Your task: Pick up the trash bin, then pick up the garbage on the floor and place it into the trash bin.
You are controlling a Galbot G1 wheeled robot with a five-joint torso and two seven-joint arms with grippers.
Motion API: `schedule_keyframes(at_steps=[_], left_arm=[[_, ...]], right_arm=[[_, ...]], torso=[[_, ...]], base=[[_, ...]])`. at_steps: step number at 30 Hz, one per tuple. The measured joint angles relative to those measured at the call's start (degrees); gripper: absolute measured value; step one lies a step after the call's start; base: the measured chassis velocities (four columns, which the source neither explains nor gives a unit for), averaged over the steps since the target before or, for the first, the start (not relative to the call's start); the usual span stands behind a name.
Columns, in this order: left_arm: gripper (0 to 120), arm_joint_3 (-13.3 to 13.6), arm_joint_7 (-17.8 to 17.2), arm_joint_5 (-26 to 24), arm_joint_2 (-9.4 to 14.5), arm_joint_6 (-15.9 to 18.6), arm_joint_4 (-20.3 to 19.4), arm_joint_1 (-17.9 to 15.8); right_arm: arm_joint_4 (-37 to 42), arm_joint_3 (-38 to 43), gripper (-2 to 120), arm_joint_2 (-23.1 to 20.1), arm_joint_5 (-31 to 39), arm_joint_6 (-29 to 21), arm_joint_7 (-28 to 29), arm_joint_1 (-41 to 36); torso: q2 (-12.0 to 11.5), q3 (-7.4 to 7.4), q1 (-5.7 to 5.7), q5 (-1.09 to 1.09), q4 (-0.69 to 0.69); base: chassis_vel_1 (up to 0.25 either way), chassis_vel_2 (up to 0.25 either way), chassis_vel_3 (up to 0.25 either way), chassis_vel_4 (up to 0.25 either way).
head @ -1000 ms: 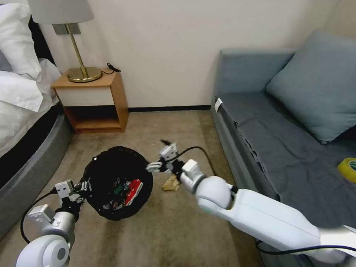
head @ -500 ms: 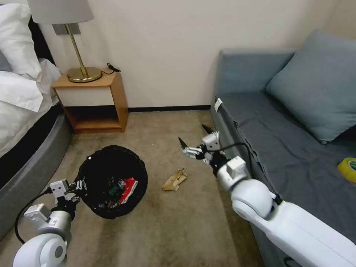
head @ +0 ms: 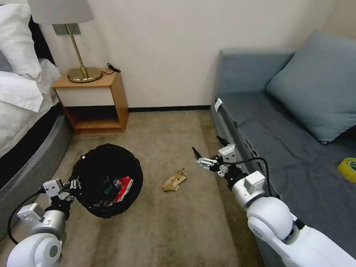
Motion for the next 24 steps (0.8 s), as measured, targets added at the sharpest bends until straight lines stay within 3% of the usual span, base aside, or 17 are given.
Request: schedule_keyframes(at_steps=[3,13,24], left_arm=[[4,-0.36,0.03,-0.20,-0.08,0.00,0.06,0.01],[4,-0.65,0.13,-0.63,-0.29,0.00,0.21,0.07],[4,-0.27,0.19,-0.66,0.03,-0.01,0.42,-0.09]], right_arm=[[0.29,2.78,100,2.65,-3.20,1.04,-0.16,-5.87],[0.62,6.51,100,8.22,-8.81,1.71,-1.27,-12.07],[0.63,7.53,100,8.95,-10.06,2.01,-1.71,-13.31]], torso=[[0.00,0.00,0.00,0.00,-0.01],[0.00,0.00,0.00,-0.01,0.00],[0.00,0.00,0.00,-0.01,0.00]], base=[[0.000,0.000,0.000,0.000],[0.000,0.000,0.000,0.000],[0.000,0.000,0.000,0.000]])
